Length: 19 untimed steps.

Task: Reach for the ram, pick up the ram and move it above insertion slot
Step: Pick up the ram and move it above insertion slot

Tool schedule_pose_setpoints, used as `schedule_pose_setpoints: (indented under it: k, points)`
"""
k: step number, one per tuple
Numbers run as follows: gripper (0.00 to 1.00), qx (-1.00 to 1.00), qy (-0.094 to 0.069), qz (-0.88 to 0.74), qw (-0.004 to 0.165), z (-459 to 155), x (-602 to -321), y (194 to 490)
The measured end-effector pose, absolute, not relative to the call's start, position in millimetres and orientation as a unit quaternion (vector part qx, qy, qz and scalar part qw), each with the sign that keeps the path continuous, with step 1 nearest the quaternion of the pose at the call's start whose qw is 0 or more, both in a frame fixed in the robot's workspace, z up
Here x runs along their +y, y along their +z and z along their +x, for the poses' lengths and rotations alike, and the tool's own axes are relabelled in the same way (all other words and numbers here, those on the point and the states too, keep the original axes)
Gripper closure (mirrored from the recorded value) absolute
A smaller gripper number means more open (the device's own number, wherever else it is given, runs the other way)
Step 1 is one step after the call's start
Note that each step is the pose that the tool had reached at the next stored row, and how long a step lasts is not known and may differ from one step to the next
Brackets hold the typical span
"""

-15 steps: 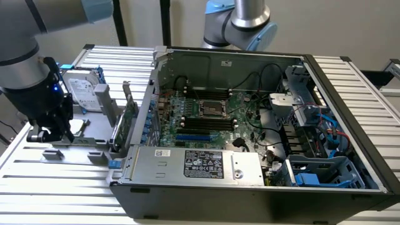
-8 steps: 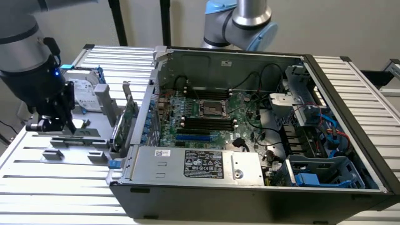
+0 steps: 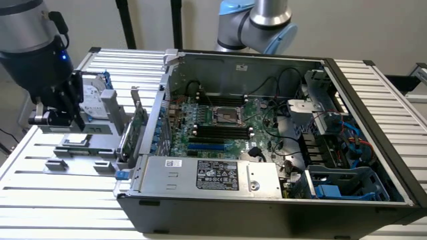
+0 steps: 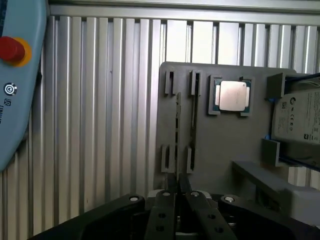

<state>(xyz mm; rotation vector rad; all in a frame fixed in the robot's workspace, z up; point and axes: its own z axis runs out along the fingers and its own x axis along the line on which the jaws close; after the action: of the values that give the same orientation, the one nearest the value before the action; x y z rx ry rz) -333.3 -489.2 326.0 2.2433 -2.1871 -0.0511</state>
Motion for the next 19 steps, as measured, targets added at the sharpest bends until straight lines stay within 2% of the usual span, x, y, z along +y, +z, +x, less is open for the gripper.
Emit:
schedule_pose_setpoints:
  k: [12, 19]
  points:
    - [0.86, -0.694, -0.022, 0.719, 0.000, -296.1, -489.3, 379.7]
    - [0.86, -0.694, -0.026, 0.719, -0.004, -264.3, -489.2, 387.7]
